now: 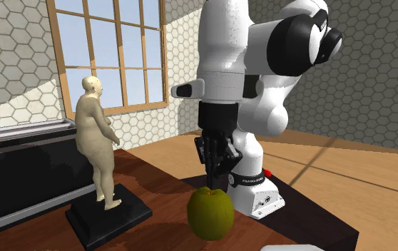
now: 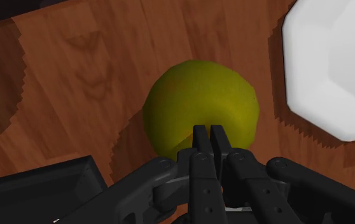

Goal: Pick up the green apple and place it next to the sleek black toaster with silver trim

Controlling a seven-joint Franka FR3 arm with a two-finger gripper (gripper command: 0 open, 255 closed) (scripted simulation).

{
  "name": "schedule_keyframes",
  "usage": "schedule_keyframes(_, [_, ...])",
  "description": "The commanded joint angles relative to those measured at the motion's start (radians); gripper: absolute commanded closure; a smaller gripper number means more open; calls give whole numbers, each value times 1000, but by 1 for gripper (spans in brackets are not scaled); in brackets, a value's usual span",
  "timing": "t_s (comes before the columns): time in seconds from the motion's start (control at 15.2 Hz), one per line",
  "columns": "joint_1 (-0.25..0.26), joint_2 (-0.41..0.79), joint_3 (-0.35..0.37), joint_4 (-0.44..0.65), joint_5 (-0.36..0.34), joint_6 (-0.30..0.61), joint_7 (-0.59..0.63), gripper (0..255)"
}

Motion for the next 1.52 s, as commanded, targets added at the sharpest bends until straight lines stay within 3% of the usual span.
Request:
schedule_keyframes(0.0, [-3,-9,-10,22,-11,-31,3,255])
schedule_keyframes(1.45, [-47,-25,-113,300,-112,-322,18,255])
